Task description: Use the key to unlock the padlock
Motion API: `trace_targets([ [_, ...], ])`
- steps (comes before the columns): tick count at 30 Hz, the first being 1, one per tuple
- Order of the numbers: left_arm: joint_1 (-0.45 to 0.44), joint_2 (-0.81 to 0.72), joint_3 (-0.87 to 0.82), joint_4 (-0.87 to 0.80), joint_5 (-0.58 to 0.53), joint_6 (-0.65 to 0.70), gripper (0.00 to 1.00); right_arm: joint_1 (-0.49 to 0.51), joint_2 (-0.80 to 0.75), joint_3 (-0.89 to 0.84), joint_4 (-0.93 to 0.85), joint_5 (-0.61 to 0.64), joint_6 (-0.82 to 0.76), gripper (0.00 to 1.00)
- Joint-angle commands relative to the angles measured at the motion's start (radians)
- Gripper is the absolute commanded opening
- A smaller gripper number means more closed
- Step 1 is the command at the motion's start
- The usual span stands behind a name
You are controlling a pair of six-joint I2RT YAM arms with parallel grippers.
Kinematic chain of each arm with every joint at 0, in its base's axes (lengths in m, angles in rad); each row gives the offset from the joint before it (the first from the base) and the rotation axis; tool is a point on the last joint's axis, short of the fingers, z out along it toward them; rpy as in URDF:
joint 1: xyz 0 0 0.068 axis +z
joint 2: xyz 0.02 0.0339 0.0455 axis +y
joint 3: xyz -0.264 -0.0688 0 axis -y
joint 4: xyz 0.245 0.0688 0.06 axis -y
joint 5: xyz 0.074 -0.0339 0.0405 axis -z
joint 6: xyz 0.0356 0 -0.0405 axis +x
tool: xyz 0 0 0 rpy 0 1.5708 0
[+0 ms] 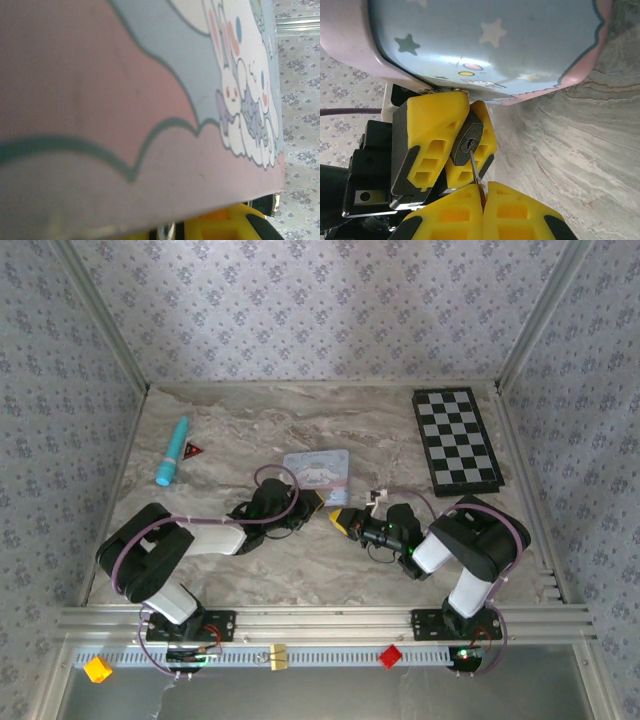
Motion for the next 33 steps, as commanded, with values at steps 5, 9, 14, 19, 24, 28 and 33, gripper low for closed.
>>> trace_targets([
  [5,0.003,-0.03,-0.007,0.113,0.029,-0.024,0.04,0.004,-0.017,0.02,0.027,-0.012,0.02,0.0],
  [9,0.001,-0.031,-0.01,0.12,0.031,-0.029,0.04,-0.002,-0.021,0.014,0.027,-0.01,0.026,0.0],
  [14,0.002,-0.02,-0.008,0.15,0.044,-0.049,0.03,-0.004,-0.017,0.012,0.027,-0.01,0.027,0.0],
  [19,0.002,-0.024,-0.01,0.161,0.054,-0.055,0.02,-0.016,-0.023,0.009,0.027,-0.01,0.022,0.0],
  [24,0.003,-0.024,-0.008,0.137,0.056,-0.051,0.02,-0.03,-0.033,0.006,0.027,-0.016,0.019,0.0],
  [28,0.002,-0.017,-0.01,0.147,0.057,-0.054,0.02,-0.037,-0.05,-0.004,0.027,-0.018,0.014,0.0],
  [33,0.001,-0.005,-0.005,0.167,0.07,-0.068,0.02,-0.034,-0.046,-0.001,0.027,-0.023,0.014,0.0],
])
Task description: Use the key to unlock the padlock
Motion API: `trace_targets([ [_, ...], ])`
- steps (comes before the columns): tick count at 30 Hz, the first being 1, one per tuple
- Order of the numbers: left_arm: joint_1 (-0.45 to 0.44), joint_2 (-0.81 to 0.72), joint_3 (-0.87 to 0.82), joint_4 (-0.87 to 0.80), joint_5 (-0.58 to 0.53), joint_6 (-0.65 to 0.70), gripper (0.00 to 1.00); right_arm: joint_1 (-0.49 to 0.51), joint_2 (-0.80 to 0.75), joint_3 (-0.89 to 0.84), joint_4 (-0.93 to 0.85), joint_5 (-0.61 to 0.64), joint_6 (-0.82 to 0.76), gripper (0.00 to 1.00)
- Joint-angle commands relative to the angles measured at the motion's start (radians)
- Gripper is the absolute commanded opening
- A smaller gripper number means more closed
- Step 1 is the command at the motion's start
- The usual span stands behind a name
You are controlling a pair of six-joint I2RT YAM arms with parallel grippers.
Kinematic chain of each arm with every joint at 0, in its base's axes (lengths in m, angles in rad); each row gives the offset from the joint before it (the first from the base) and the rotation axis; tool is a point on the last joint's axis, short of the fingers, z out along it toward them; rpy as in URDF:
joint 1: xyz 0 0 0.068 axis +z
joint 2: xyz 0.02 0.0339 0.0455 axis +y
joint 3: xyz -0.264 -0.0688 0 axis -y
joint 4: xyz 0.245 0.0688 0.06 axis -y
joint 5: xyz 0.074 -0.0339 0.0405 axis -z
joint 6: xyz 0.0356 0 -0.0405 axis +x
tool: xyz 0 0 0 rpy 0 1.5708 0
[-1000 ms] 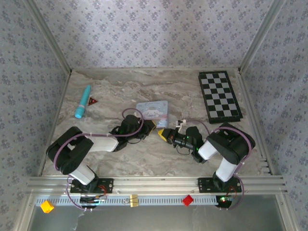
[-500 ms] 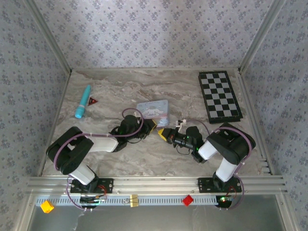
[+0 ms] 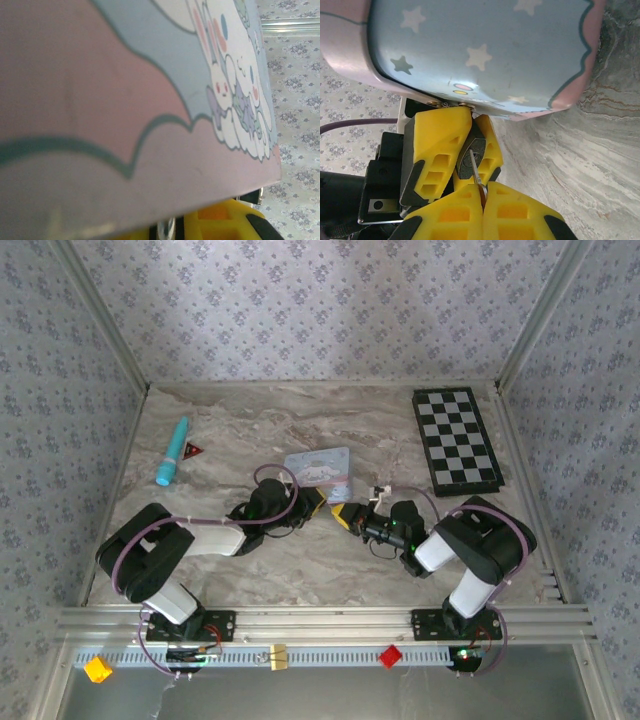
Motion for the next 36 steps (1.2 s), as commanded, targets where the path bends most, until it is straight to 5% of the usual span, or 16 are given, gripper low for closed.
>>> trace_targets([
  [1,-0.002,-0.005,0.007,0.096,0.049,-0.021,0.02,0.001,-0.015,0.0,0.025,-0.011,-0.002,0.0],
  [36,-0.01,-0.017,0.003,0.074,0.05,-0.006,0.01,0.014,-0.009,-0.006,0.025,0.019,-0.016,0.0],
])
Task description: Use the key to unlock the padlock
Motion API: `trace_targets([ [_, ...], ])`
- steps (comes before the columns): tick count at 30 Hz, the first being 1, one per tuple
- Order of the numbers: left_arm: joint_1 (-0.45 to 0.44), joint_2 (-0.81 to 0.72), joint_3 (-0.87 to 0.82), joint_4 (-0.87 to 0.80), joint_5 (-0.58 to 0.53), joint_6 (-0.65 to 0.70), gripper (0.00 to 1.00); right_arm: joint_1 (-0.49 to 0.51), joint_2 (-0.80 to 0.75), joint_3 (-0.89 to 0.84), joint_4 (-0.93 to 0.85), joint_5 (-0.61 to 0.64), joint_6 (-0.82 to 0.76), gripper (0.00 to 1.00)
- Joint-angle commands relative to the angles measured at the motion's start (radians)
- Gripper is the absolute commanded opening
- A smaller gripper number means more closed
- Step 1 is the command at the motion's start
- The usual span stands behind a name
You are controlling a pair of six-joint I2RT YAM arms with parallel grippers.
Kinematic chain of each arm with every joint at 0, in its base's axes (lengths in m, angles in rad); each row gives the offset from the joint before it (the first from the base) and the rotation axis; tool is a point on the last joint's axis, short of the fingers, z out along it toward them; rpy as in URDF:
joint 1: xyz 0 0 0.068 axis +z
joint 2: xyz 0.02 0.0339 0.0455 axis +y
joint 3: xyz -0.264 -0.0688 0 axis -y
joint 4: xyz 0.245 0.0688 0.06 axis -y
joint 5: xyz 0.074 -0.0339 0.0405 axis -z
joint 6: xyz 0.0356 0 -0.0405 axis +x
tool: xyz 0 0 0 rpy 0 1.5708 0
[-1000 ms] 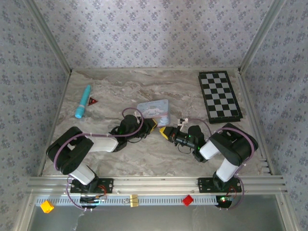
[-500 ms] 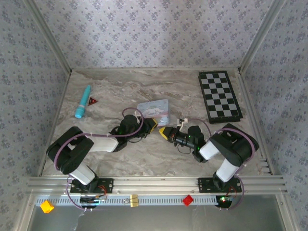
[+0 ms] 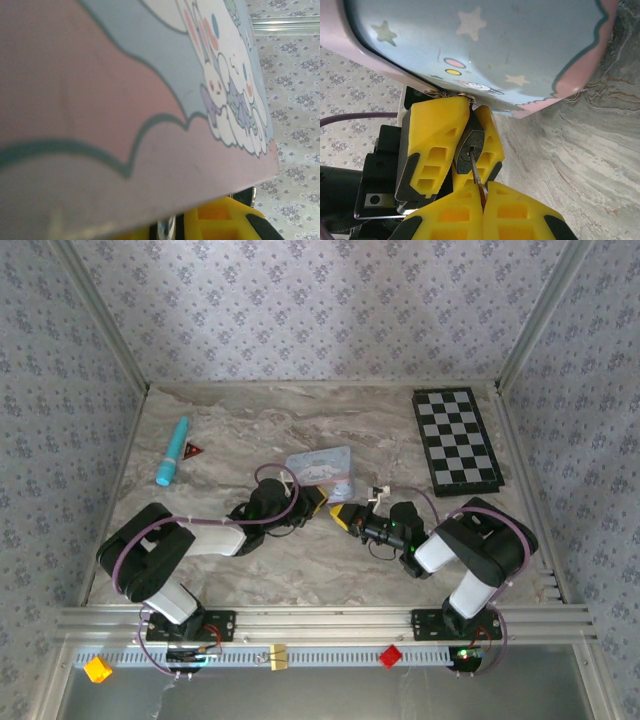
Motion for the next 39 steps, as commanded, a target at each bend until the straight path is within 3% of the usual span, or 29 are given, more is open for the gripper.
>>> trace_targets([
  [1,-0.007,-0.024,0.003,0.042,0.039,0.004,0.01,-0.007,0.007,-0.004,0.025,0.011,-0.015,0.0],
  [39,-0.022,-0.056,0.008,0.047,0.018,0.012,0.0,-0.001,0.03,0.027,0.024,0.016,0.006,0.0],
])
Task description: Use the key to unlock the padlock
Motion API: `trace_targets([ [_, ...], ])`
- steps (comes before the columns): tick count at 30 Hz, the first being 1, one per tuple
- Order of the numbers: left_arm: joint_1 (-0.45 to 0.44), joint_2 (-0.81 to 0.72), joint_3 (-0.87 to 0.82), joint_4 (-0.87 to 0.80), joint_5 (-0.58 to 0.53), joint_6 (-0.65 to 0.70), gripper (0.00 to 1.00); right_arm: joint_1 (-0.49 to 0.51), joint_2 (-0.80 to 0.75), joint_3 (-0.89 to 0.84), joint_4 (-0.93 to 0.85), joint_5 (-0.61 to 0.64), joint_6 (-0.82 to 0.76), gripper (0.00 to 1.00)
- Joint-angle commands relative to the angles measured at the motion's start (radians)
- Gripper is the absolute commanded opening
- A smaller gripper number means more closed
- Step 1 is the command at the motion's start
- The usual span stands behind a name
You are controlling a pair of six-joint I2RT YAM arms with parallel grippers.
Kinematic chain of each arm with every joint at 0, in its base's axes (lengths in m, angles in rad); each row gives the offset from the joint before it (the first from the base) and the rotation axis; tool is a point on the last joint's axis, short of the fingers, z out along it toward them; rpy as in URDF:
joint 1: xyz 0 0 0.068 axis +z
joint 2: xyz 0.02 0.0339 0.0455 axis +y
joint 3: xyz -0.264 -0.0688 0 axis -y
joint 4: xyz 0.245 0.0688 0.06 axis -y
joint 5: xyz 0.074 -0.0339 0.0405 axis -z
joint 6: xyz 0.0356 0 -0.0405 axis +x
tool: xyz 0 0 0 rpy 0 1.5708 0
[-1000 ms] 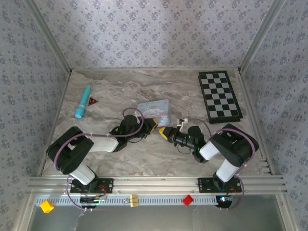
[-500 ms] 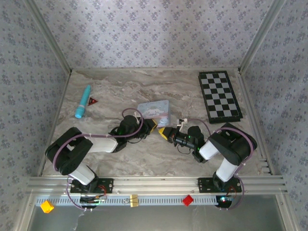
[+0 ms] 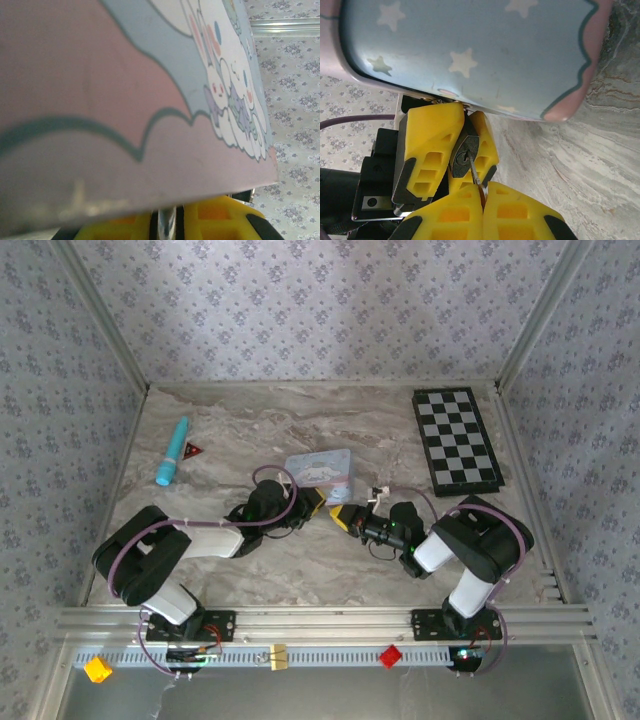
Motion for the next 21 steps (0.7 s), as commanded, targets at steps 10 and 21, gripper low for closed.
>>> trace_targets([
  [10,-0.035,-0.009,0.029,0.102,0.036,-0.002,0.0,0.004,-0.007,0.041,-0.001,0.029,0.017,0.0],
  [21,-0.062,-0.05,0.044,0.11,0.043,-0.002,0.0,-0.014,-0.026,0.075,0.0,-0.035,0.093,0.0],
])
